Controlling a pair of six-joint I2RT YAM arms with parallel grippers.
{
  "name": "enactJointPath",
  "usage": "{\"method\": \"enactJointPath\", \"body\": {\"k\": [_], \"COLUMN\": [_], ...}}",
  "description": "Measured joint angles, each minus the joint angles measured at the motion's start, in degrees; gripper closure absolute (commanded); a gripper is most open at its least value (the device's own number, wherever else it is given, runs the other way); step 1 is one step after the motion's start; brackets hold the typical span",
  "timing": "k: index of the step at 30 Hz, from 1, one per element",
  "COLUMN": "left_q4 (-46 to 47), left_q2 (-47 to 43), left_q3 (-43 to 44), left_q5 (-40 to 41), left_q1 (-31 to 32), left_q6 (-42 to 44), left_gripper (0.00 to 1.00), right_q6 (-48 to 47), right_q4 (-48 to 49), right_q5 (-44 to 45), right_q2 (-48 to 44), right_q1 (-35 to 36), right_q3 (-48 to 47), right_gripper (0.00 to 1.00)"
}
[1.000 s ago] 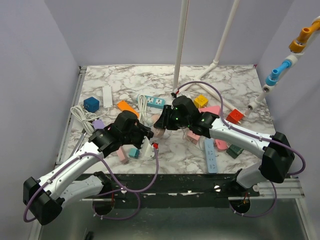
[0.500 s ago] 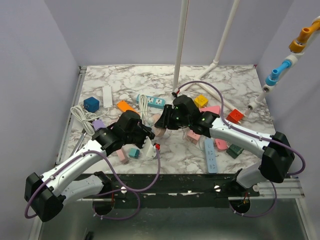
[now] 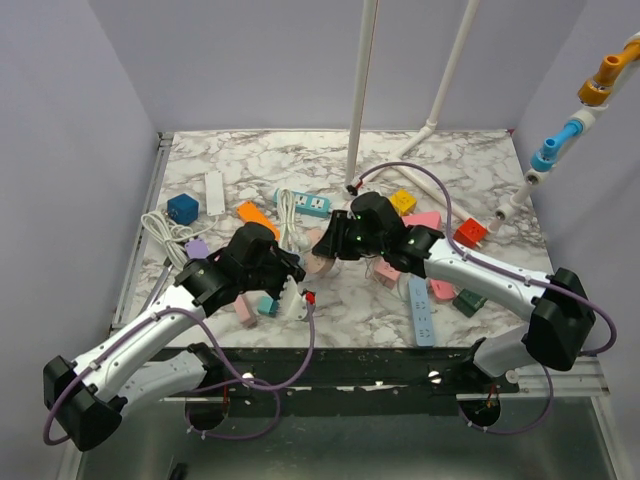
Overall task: Pull the plug off the socket
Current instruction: Remove the plug from the socket, then place the plug at the corner of the board.
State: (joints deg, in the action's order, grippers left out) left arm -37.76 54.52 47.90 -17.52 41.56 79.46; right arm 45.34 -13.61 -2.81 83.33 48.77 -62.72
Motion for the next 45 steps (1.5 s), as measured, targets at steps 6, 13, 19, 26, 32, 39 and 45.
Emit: {"method": "enactJointPath", "body": {"k": [6, 13, 19, 26, 32, 39, 45], "left_q4": [-2.6, -5.0, -5.2, -5.3, -5.2, -3.4, 0.2], "left_q2": [-3.2, -2.4, -2.4, 0.2, 0.1, 2.0, 5.8], "left_q3": [-0.1, 0.1, -1.1, -6.9, -4.6, 9.2, 15.1], "left_q5": [1.0, 1.1, 1.0, 0.9, 0.0, -0.7, -0.9], "left_q1": [-0.3, -0.3, -0.3, -0.3, -0.3, -3.3, -6.7], "left_q6": [1.0, 1.6, -0.1, -7.6, -13.9, -20.5, -19.5], "left_gripper": [1.0, 1.0, 0.49, 0.01, 0.02, 0.02, 0.02], "right_q6": [-5.7, -8.6, -9.5, -10.4, -11.8, -15.2, -17.7], "right_q4": [-6.2, -9.5, -9.7, -9.2, -7.4, -3.3, 1.1], "right_q5": [5.6, 9.5, 10.2, 10.1, 9.6, 5.7, 0.8], "right_q2": [-0.1, -0.1, -0.3, -5.7, -9.1, -11.4, -13.9], "right_q1": [-1.8, -2.3, -2.2, -2.4, -2.4, -2.4, -2.5], "right_q3": [0.2, 0.2, 0.2, 3.7, 6.7, 10.3, 14.3], "right_gripper": [0.93, 0.93, 0.92, 0.91, 0.9, 0.81, 0.76]}}
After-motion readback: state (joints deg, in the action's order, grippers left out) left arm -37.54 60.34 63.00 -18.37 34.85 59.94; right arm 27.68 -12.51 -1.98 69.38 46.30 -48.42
